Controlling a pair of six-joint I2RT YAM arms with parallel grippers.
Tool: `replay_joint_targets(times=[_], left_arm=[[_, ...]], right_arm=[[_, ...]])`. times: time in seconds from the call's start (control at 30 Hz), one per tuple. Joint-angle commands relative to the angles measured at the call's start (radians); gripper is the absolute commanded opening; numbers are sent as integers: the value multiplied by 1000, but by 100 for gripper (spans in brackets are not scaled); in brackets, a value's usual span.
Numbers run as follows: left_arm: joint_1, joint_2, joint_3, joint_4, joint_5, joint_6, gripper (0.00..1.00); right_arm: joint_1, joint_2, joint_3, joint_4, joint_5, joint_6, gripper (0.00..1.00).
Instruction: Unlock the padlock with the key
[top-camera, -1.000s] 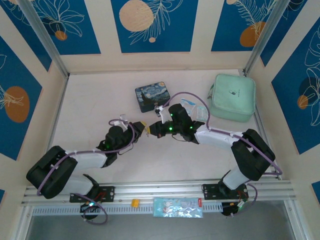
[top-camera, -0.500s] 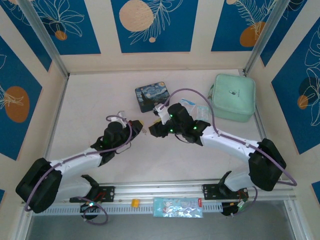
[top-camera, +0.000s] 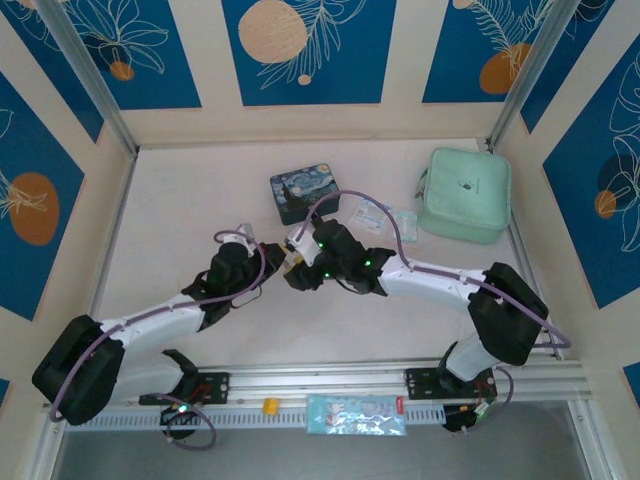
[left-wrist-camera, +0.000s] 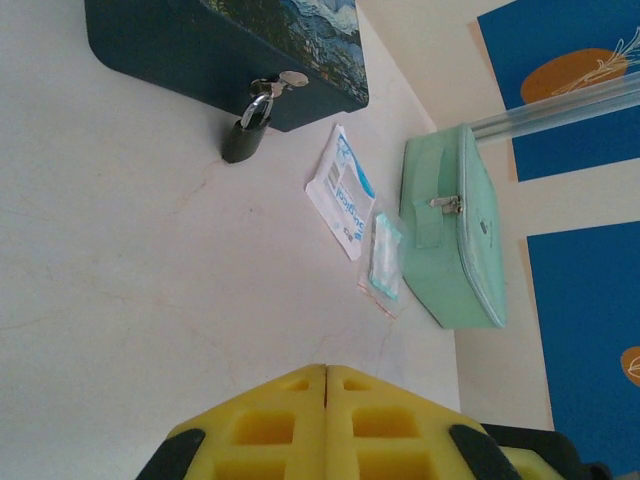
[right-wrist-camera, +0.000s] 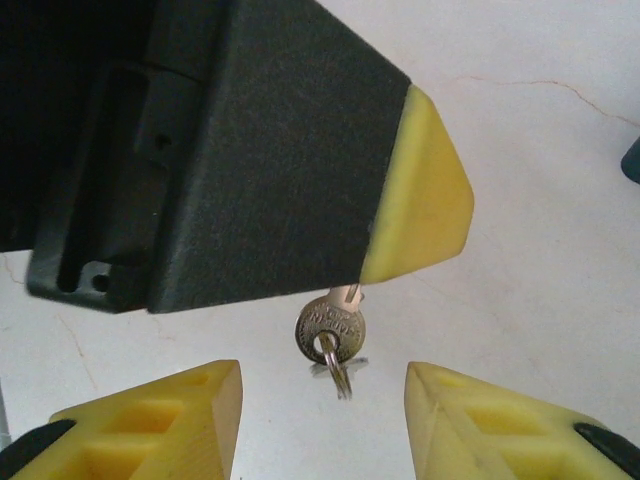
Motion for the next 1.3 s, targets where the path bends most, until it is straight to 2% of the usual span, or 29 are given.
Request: replay_joint_targets(times=[0.0,0.3,0.57,0.63,0.7,0.73,0.77,0.8,0.9,1.0,1.13,1.27], left_arm=[[-10,-3,13,10,16,-7,0],[-11,-18,-6,20,17,-21,0],[-11,-46,-11,6,3,-20,2],[-11,-52,-9,4,0,-17,11],[-9,-60,-6,2,-3,-7,32],[-8,-69,-4,-3,-7,2,46],[-7,-80,-2,-9,-10,14,57],[-4,-94,-2,-16,-18,29,64],[13,-156,-7,-32,-47,89,74],[37,-214,-19,-5,-39,165,76],[65,-231,-6,50,51,239,76],[88,-180,-10,181,163,239,76]], right_arm=[[8,23,25,71,35,-14,46],[8,80,60,99,139,-18,39],[8,91,65,85,163,-11,11],[9,88,65,82,154,-12,5],[6,85,67,75,141,-10,1],[3,81,68,70,126,-6,0],[-3,76,67,64,104,2,0],[-13,68,66,60,76,13,0],[-64,31,51,53,-66,60,0],[-146,-10,23,78,-281,138,0],[-278,-27,10,146,-604,297,0],[-346,-26,15,201,-787,385,0]])
